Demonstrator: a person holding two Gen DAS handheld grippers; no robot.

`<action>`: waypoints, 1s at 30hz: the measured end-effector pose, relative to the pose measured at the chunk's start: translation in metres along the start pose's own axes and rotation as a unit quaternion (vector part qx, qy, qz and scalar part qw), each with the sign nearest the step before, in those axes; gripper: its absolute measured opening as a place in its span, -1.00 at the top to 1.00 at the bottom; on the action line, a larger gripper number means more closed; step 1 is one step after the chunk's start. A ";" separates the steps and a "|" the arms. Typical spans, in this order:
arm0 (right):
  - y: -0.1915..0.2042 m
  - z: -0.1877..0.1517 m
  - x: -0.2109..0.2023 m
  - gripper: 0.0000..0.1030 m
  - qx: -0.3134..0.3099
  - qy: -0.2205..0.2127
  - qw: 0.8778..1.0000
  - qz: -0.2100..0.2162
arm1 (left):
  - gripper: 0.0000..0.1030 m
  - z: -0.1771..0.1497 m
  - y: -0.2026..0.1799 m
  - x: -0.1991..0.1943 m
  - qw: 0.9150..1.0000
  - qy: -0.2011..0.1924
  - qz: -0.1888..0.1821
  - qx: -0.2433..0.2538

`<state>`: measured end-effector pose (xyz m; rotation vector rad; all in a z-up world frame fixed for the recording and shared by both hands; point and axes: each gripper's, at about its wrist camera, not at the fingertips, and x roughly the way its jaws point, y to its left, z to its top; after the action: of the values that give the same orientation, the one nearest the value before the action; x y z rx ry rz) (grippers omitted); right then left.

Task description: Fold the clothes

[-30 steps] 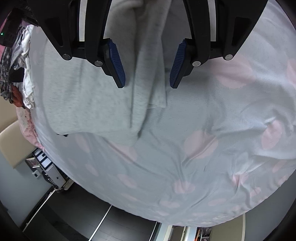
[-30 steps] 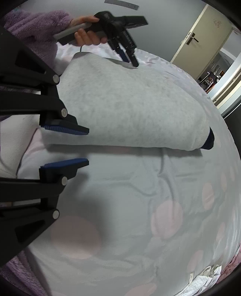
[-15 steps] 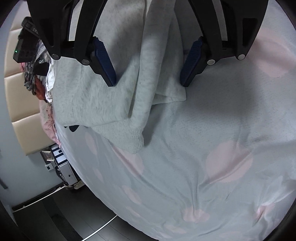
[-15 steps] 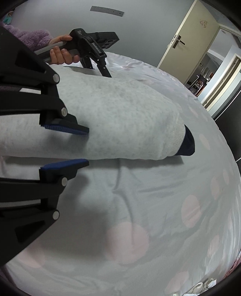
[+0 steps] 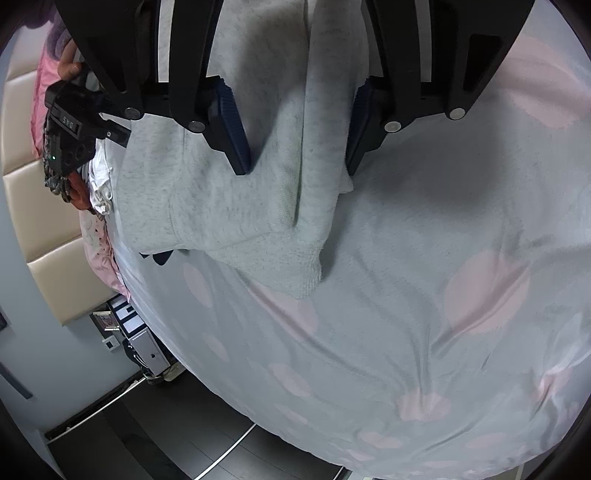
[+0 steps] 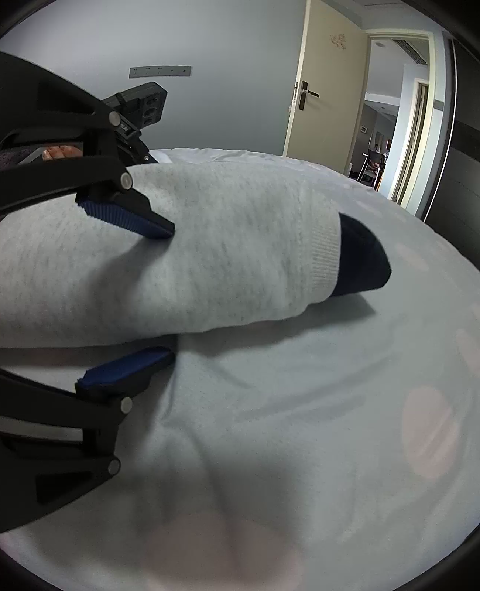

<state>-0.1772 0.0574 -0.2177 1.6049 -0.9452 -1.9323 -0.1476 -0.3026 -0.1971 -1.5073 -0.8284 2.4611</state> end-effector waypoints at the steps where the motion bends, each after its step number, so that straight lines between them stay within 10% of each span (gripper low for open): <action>1: 0.001 -0.001 0.001 -0.12 0.000 -0.001 1.000 0.003 | 0.06 0.000 -0.002 0.000 1.000 0.000 0.006 0.005; 10: 0.043 -0.015 -0.009 0.55 -0.050 -0.029 0.998 -0.038 | 0.45 -0.001 -0.013 -0.011 0.999 -0.024 0.035 0.010; 22: 0.185 -0.050 -0.047 0.61 -0.199 -0.093 0.973 -0.069 | 0.52 0.003 -0.018 -0.100 0.988 -0.154 0.005 -0.006; 30: 0.302 -0.066 0.018 0.61 -0.269 -0.059 0.961 -0.020 | 0.52 0.032 0.039 -0.208 0.970 -0.236 0.035 -0.037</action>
<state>-0.1412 -0.1696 -0.0102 1.2089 -0.3716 -2.0958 -0.0672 -0.4280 -0.0442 -0.9884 -0.9572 2.9238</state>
